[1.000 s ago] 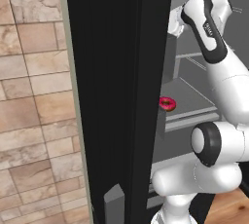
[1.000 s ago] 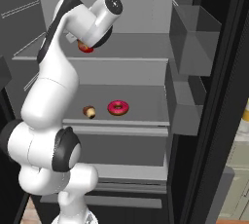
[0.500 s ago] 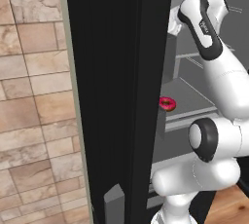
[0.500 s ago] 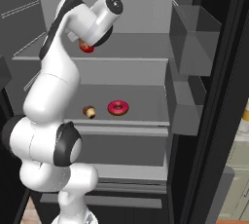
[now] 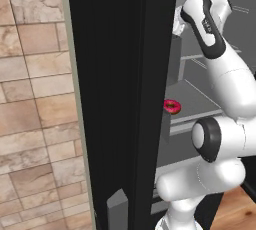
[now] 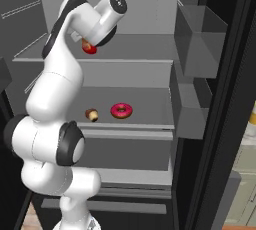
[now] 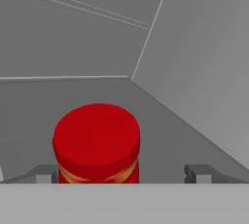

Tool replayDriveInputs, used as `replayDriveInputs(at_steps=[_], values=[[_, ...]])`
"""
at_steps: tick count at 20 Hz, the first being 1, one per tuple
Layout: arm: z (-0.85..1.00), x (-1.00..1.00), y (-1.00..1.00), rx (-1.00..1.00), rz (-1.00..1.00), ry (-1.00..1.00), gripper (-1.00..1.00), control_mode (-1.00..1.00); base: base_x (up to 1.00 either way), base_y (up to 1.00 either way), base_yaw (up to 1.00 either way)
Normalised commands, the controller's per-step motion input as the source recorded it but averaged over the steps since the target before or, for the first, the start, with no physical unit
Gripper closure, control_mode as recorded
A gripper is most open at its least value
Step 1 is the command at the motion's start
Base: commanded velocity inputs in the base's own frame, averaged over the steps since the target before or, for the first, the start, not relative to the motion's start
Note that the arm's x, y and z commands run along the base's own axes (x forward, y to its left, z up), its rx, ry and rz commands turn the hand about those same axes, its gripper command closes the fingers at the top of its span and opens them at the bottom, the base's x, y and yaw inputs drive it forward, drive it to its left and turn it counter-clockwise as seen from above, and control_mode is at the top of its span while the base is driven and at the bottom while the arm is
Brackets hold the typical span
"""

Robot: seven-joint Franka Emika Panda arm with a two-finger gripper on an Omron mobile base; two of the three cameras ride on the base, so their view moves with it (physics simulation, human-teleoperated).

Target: Place the ketchup and mustard from the counter to the top shelf of the fridge. If the existing items in the fridge are on the top shelf, move them to other shelves.

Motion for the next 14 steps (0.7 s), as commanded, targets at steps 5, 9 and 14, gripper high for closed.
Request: replayDriveInputs(at_steps=[5, 9, 14], values=[[0.0, 0.17, 0.0, 0.0, 0.0, 0.0, -1.0, -1.0, 0.0, 0.0, 0.0], [0.0, 0.19, 0.0, 0.0, 0.0, 0.0, -1.0, -1.0, 0.0, 0.0, 0.0], [0.0, 0.04, 0.0, 0.0, 0.0, 0.0, -1.0, -1.0, 0.0, 0.0, 0.0]])
